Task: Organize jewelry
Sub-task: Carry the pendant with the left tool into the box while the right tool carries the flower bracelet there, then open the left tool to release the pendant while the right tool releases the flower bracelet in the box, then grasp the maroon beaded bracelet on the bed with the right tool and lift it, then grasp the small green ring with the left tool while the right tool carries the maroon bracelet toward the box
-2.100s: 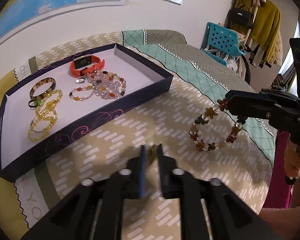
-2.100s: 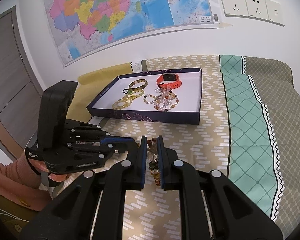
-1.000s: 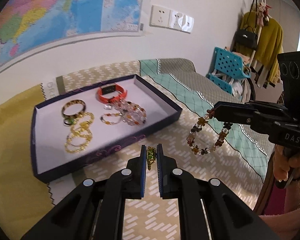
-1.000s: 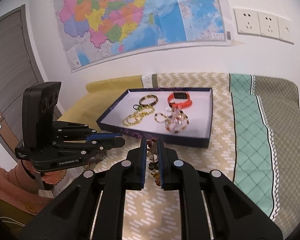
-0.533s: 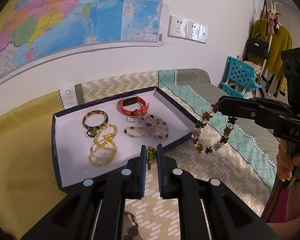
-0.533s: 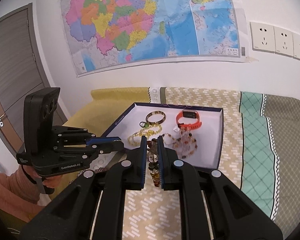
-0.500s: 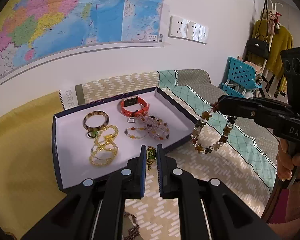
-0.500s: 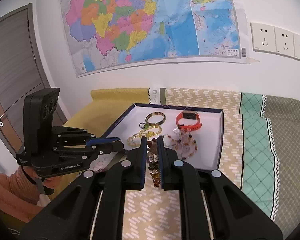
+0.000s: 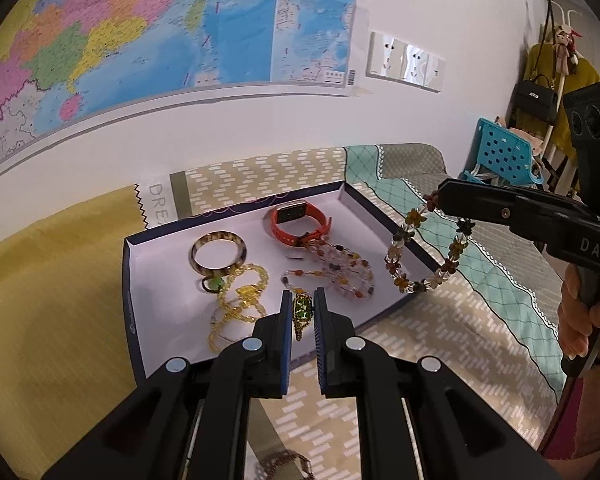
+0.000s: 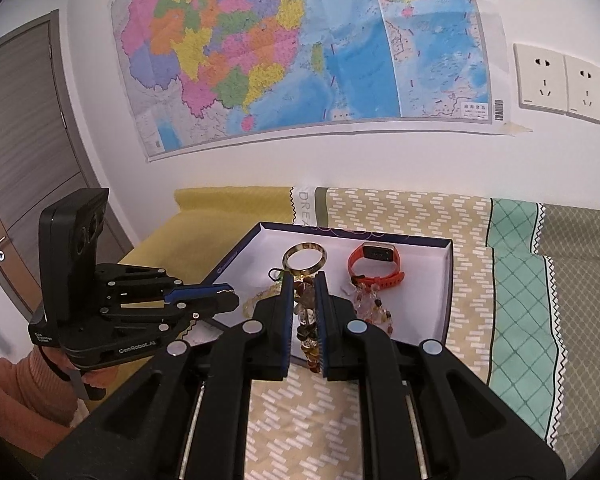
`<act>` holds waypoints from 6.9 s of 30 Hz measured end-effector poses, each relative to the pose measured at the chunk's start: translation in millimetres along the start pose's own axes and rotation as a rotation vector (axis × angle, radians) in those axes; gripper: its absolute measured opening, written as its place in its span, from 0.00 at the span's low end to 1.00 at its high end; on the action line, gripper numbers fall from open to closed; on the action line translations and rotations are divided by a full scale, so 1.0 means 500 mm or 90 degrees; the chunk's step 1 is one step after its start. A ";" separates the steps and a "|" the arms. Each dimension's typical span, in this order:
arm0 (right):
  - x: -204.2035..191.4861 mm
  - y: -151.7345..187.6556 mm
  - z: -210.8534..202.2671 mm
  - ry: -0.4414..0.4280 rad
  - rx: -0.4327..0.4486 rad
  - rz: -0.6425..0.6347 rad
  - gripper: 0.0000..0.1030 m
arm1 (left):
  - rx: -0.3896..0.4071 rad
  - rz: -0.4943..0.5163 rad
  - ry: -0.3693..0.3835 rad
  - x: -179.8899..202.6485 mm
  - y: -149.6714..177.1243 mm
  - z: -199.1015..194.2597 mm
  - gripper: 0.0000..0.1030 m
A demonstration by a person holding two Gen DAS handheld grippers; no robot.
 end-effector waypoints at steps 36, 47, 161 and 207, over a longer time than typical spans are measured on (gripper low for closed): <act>0.096 0.010 0.185 -0.020 -0.083 0.082 0.10 | -0.099 -0.014 -0.051 -0.084 -0.024 0.166 0.09; 0.129 0.029 0.200 0.012 -0.101 0.088 0.10 | -0.123 -0.020 -0.063 -0.097 -0.019 0.201 0.10; -0.072 0.145 -0.034 -0.022 -0.052 0.025 0.03 | -0.054 0.009 0.041 0.020 0.195 -0.092 0.13; -0.020 0.020 -0.003 0.003 -0.004 -0.008 0.03 | -0.005 -0.001 0.009 -0.020 0.049 -0.034 0.13</act>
Point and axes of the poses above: each gripper's, at about its wrist camera, not at the fingertips, and z roughly the way its jaws point, x to its right, y to its underside, the point moved 4 cm from there along z, roughly the way its jaws point, and after that the axes turned 5 degrees about -z, right-handed, at the moved point
